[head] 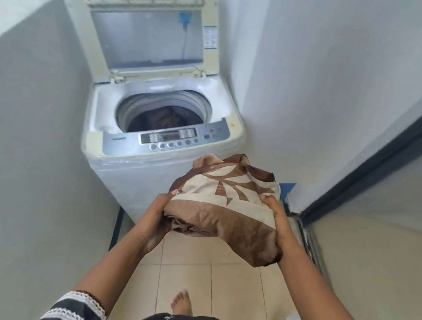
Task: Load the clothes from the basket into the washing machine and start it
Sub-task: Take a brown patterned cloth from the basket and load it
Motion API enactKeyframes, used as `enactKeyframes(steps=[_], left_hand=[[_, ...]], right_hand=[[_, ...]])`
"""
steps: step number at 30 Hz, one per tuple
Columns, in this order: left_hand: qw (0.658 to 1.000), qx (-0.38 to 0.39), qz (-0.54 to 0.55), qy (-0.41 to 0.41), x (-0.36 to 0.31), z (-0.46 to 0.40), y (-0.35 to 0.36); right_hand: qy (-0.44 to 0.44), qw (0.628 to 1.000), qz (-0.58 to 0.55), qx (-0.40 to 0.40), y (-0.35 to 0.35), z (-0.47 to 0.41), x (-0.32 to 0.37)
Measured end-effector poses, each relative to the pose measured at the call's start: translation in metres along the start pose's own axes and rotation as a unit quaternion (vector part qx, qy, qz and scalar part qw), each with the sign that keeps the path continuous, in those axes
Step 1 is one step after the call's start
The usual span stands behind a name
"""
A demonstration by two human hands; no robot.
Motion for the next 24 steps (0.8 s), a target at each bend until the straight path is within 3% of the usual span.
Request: enactKeyframes(steps=[4, 16, 24], left_hand=[[0.999, -0.011, -0.008, 0.050, -0.046, -0.021, -0.027], [0.984, -0.107, 0.100, 0.103, -0.148, -0.108, -0.090], [0.977, -0.142, 0.126, 0.096, -0.230, -0.200, -0.100]], right_hand=[[-0.017, 1.000, -0.002, 0.001, 0.052, -0.042, 0.020], [0.008, 0.997, 0.027, 0.073, 0.181, -0.183, 0.071], [0.082, 0.988, 0.093, 0.087, 0.238, -0.320, 0.099]])
Point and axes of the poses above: each hand's wrist, its own z-axis away from the middle knuckle, its own y-axis out of the palm, x = y × z, the point moved 5 cm from there along -z, towards the middle knuckle, and after that the axes turned 6 degrees about -y, right-handed, at the moved point
